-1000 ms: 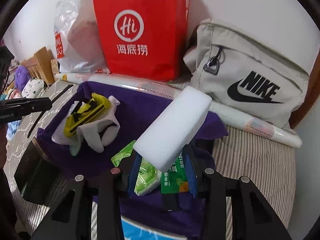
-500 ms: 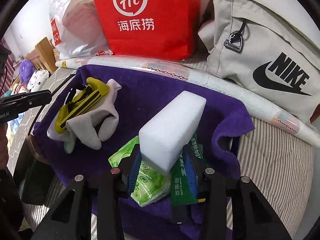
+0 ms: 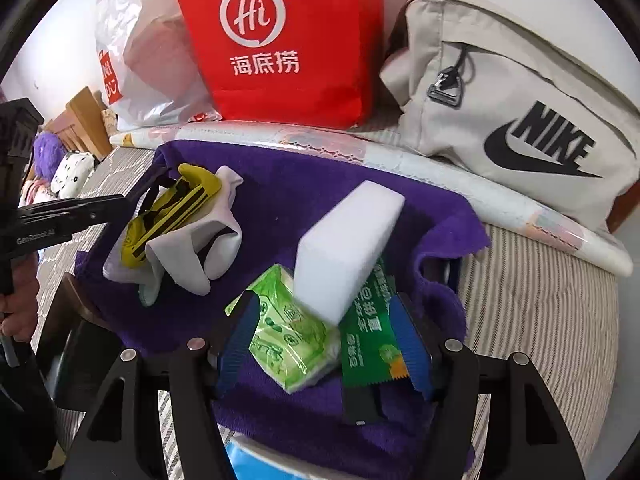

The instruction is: Organize soft objects

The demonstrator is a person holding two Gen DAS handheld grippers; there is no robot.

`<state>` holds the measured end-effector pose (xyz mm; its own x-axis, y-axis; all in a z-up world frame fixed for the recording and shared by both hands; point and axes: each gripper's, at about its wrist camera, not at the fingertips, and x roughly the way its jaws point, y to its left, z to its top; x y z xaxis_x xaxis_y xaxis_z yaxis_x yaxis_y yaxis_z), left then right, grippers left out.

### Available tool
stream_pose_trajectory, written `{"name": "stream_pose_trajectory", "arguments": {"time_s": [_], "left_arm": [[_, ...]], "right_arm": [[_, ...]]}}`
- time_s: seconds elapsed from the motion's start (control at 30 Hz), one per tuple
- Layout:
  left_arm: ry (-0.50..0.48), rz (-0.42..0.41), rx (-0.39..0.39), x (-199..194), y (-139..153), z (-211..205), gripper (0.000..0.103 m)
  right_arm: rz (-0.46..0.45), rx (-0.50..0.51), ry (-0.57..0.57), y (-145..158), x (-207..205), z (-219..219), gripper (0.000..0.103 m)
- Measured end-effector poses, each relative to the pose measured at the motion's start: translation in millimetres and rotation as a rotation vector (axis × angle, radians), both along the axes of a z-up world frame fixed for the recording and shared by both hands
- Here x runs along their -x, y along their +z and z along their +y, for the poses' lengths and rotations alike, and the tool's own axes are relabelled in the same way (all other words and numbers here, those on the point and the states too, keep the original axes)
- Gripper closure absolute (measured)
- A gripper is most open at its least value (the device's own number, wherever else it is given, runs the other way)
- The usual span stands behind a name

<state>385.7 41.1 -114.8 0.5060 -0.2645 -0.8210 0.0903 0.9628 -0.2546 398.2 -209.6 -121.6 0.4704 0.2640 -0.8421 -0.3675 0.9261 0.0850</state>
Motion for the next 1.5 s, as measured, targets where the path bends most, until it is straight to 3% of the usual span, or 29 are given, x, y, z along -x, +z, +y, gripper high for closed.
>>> {"name": "stream_pose_trajectory", "arguments": {"time_s": [0.47, 0.6, 0.7, 0.77, 1.17, 1.37, 1.5], "left_arm": [[-0.016, 0.041, 0.016, -8.5, -9.3, -2.5, 0.082], [-0.009, 0.056, 0.017, -3.8, -4.5, -0.5, 0.072], [0.007, 0.047, 0.022, 3.4, 4.0, 3.4, 0.055], [0.016, 0.032, 0.013, 10.1, 12.4, 5.4, 0.05], [0.01, -0.049, -0.101, 69.4, 58.7, -3.6, 0.047], [0.015, -0.088, -0.132, 110.1, 80.5, -13.1, 0.039], [0.033, -0.118, -0.134, 141.7, 96.5, -17.3, 0.034]], "right_arm": [[-0.046, -0.037, -0.039, 20.1, 29.7, -9.1, 0.037], [-0.047, -0.043, -0.042, 23.7, 39.5, -7.9, 0.037], [-0.056, -0.034, -0.04, 27.2, 47.5, -6.3, 0.037], [-0.061, -0.025, -0.043, 30.2, 54.2, -5.1, 0.036], [-0.124, 0.013, -0.1, 47.9, 103.7, -1.7, 0.036], [-0.156, 0.012, -0.132, 58.1, 136.4, -2.3, 0.036], [-0.182, 0.001, -0.171, 67.0, 160.0, -5.6, 0.026]]}}
